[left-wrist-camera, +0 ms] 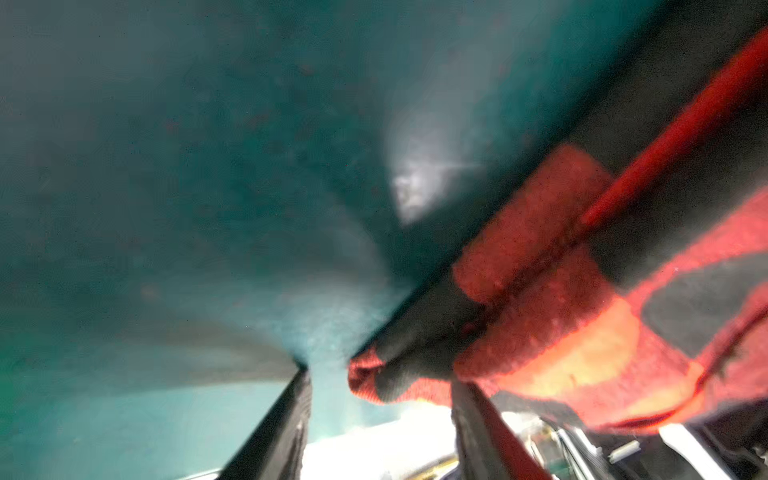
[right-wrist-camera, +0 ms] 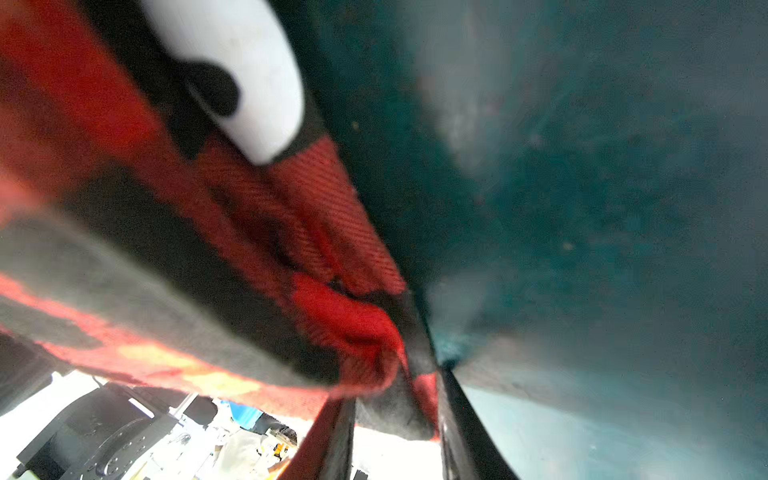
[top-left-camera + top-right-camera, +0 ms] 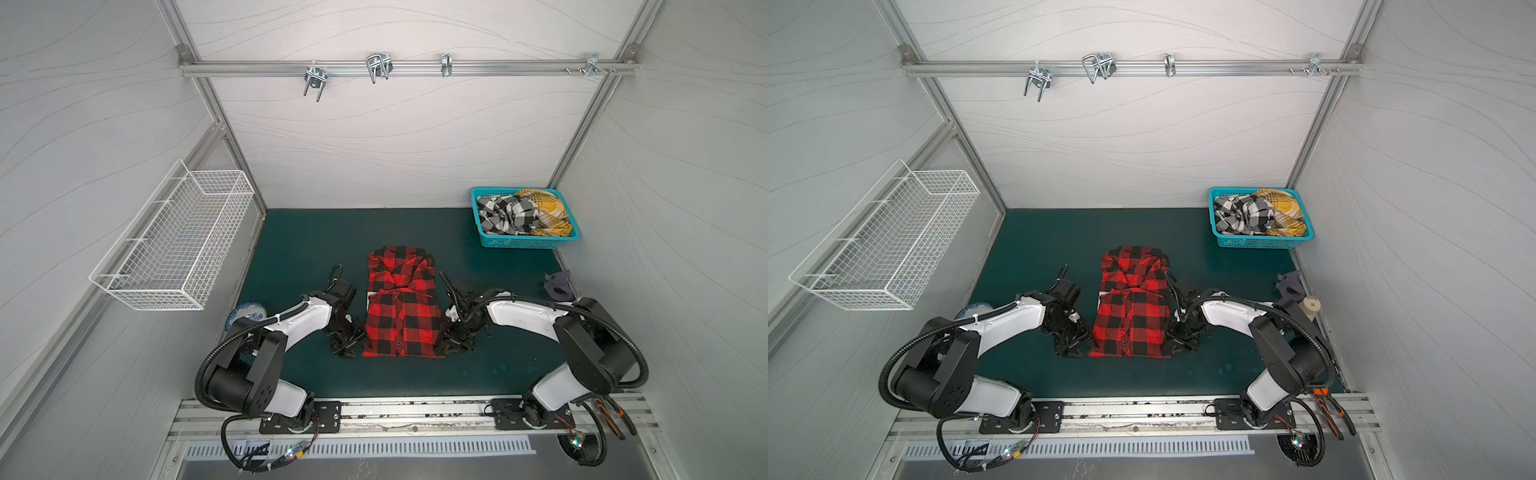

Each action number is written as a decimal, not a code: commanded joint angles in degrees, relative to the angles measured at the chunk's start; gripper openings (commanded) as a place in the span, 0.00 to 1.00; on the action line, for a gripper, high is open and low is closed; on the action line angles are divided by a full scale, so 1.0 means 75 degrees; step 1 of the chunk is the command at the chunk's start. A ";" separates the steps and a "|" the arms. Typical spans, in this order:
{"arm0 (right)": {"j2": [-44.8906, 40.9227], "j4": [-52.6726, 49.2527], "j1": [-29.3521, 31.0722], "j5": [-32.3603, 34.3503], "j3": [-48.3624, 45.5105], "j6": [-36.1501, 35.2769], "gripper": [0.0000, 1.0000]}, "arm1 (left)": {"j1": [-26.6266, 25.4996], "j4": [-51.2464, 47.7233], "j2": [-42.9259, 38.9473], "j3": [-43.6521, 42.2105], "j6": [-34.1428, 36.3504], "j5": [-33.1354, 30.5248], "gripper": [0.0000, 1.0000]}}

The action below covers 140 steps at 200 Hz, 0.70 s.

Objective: Fold and stack the long sleeve shirts
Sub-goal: 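Grasp the near corners of the folded shirt with both grippers and lift slightly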

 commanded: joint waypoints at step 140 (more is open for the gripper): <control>0.0406 0.0081 0.0068 0.0198 -0.0014 0.0194 0.29 | -0.0366 0.1513 0.1082 0.0620 -0.0138 -0.0398 0.39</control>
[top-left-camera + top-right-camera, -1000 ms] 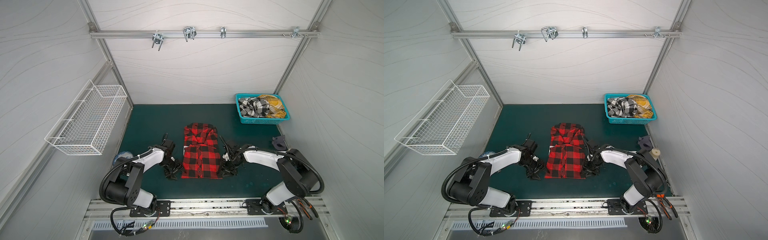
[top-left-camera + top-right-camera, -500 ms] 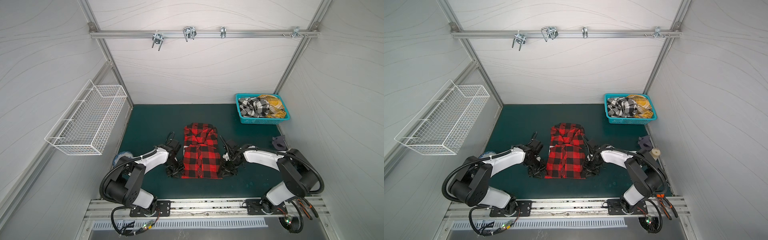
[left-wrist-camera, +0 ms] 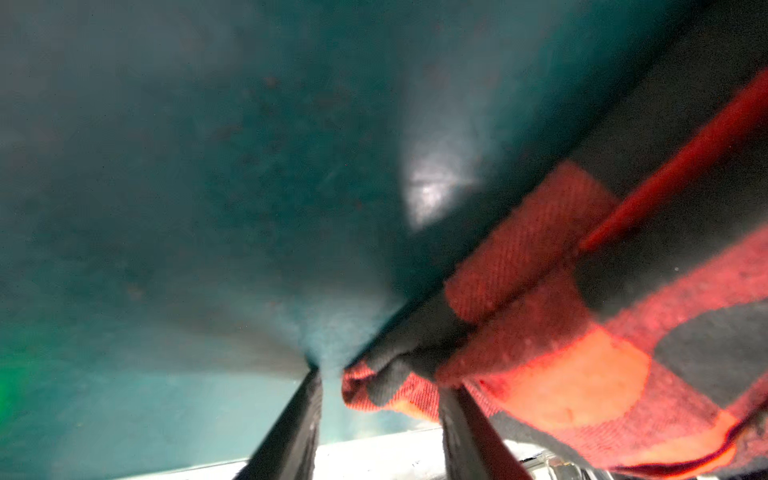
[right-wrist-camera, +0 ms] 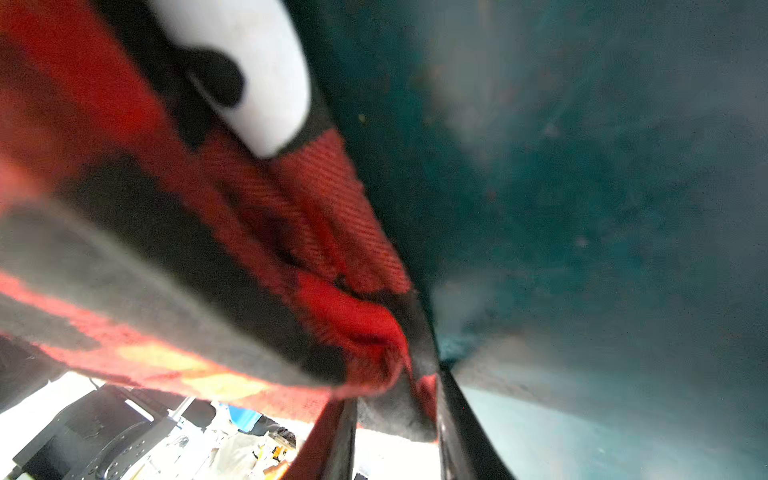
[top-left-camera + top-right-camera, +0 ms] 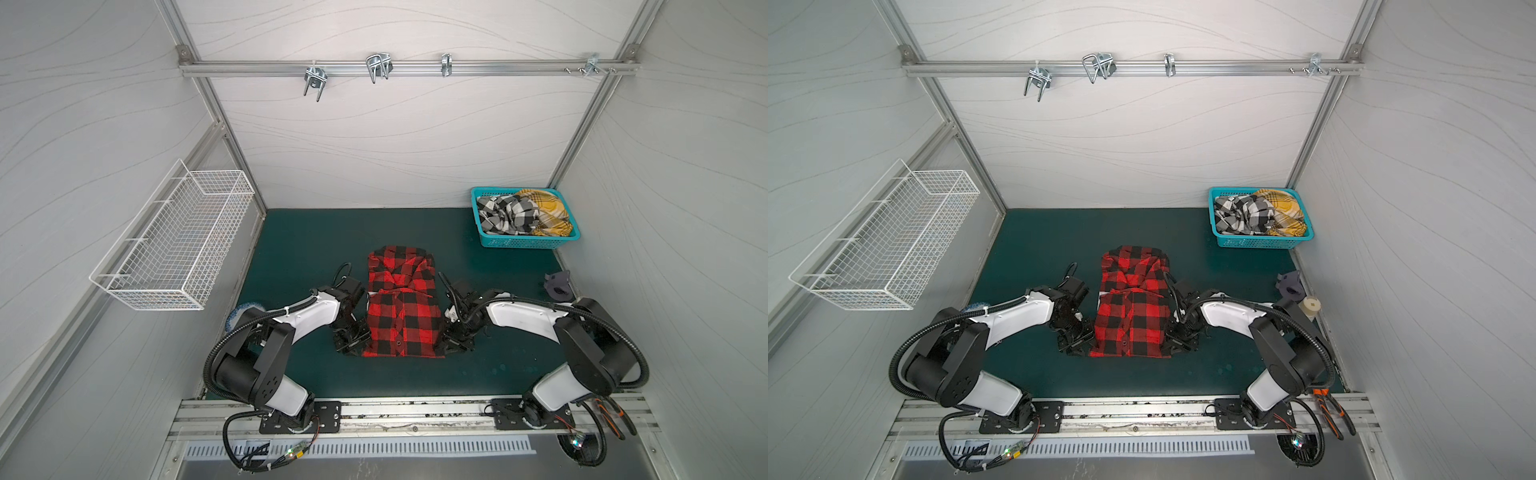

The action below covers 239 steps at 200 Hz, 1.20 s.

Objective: Fold and stack the long sleeve shirts
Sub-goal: 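Grasp the near corners of the folded shirt with both grippers and lift slightly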

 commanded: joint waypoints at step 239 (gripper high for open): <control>-0.1117 -0.0596 -0.0383 0.0011 -0.0869 0.0712 0.50 | -0.0096 0.1865 -0.0780 -0.0603 -0.0823 0.1017 0.00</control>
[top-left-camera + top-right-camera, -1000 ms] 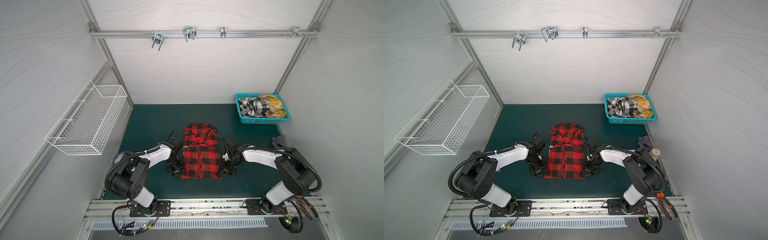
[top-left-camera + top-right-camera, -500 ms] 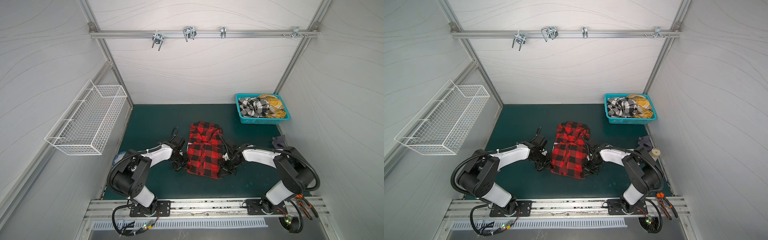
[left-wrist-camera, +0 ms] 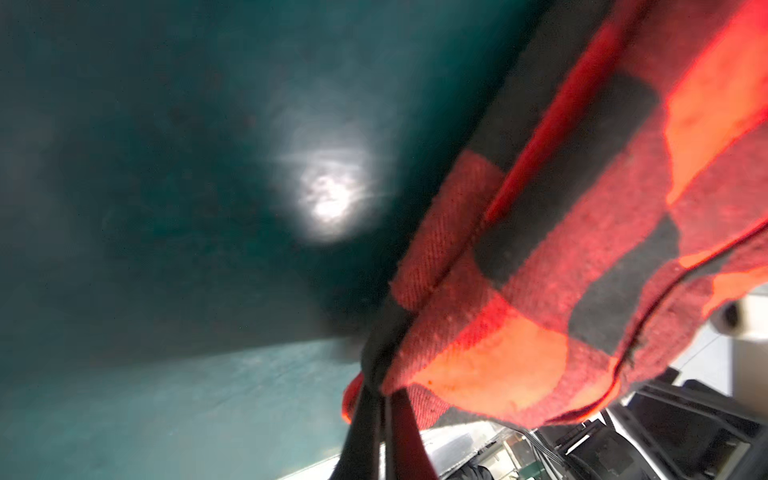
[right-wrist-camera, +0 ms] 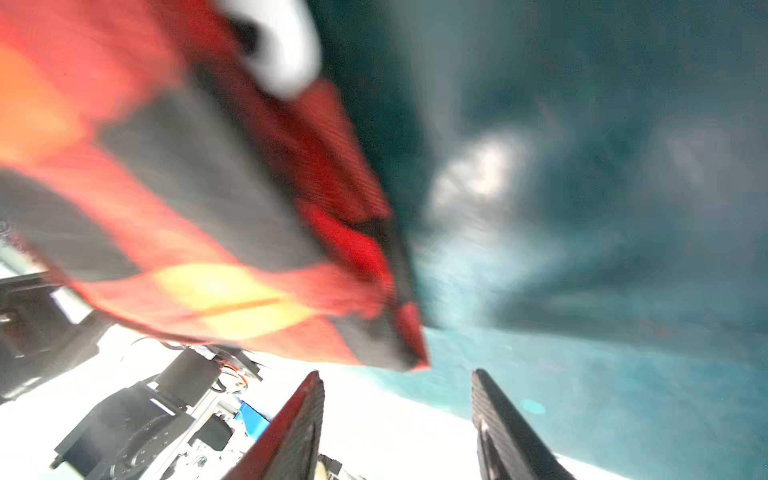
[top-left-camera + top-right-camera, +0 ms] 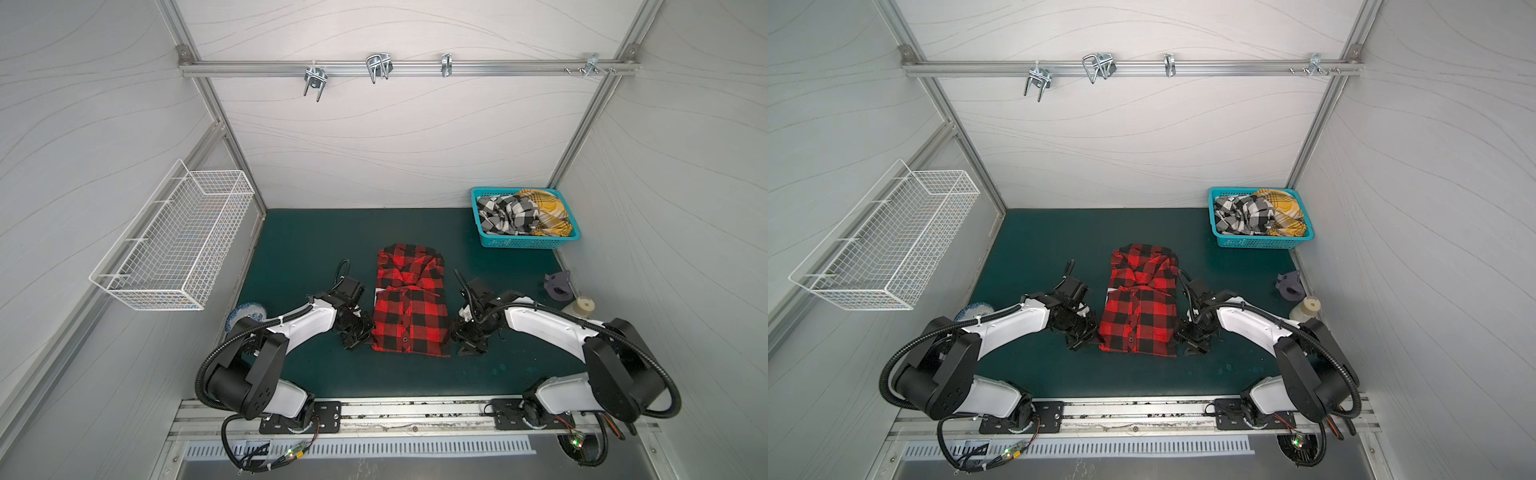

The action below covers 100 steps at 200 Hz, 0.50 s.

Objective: Fold and stack the long sleeve shirts
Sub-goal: 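Grasp the near corners of the folded shirt with both grippers and lift slightly, then lift the near edge and fold it over toward the teal basket with both grippers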

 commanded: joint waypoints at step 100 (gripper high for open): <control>0.0964 0.0904 0.0078 0.0446 0.0210 0.0139 0.41 | -0.0026 0.0097 -0.0304 -0.0338 -0.0060 -0.0037 0.00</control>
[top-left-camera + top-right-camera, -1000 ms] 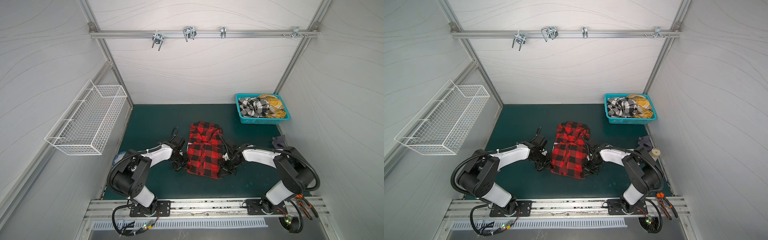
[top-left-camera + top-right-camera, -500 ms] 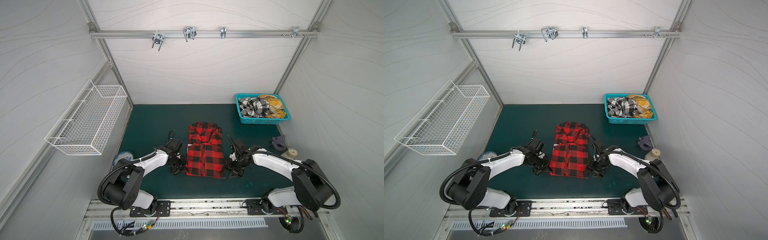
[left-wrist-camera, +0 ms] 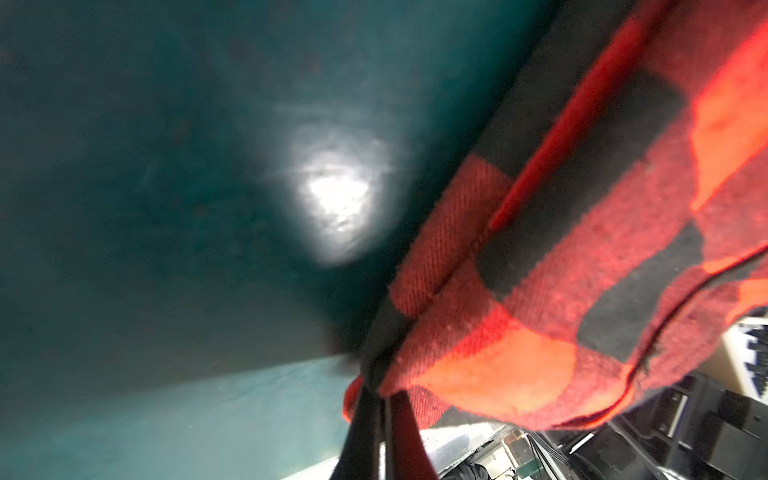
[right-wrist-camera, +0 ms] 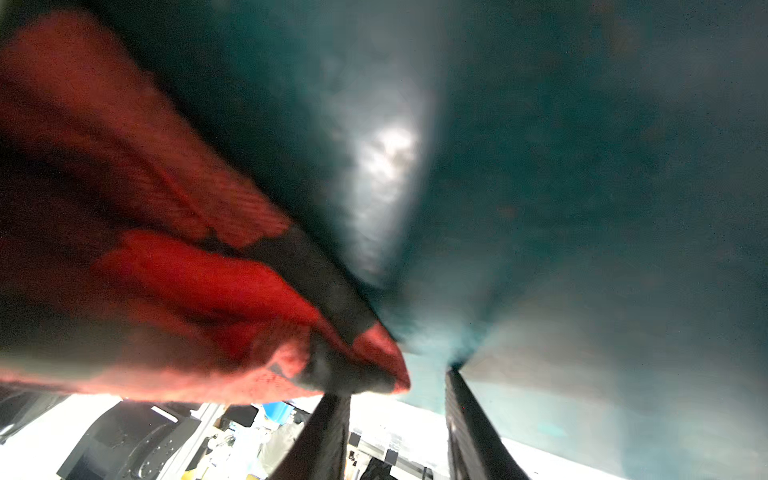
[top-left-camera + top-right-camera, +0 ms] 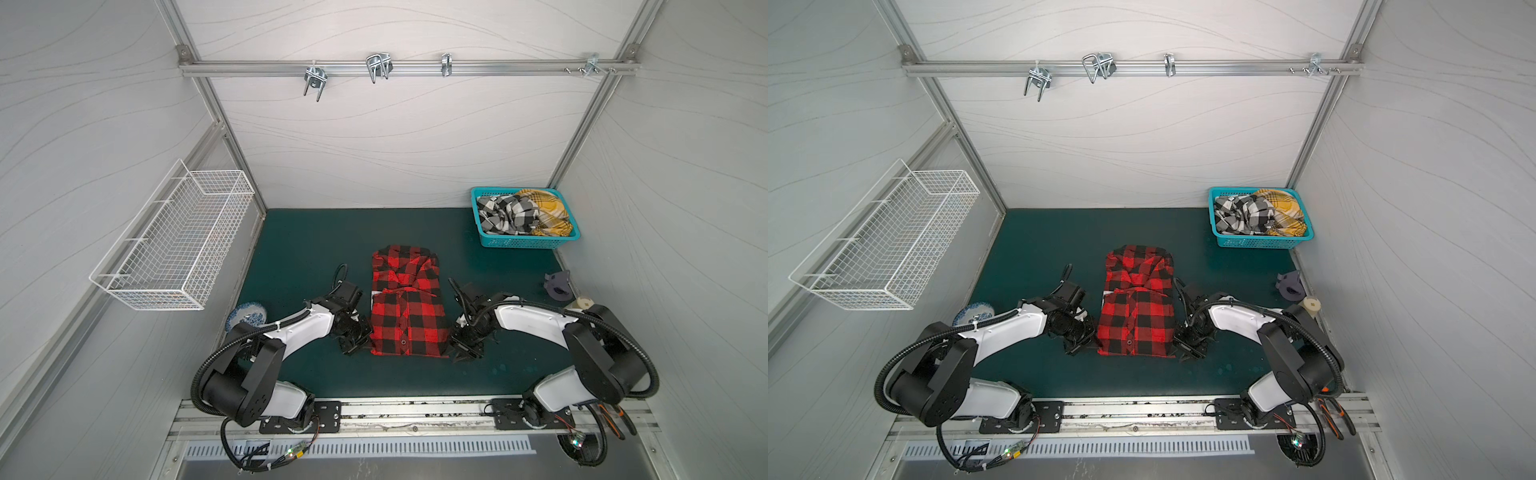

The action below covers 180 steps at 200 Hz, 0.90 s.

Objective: Fold and stack the long sleeve shirts
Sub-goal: 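Lift the near edge and fold it over toward the teal basket with both grippers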

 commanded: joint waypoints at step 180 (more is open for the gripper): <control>-0.1161 -0.0289 0.0228 0.0991 0.0048 -0.0300 0.00 | -0.0025 -0.1314 -0.0725 0.0466 0.0287 -0.0084 0.00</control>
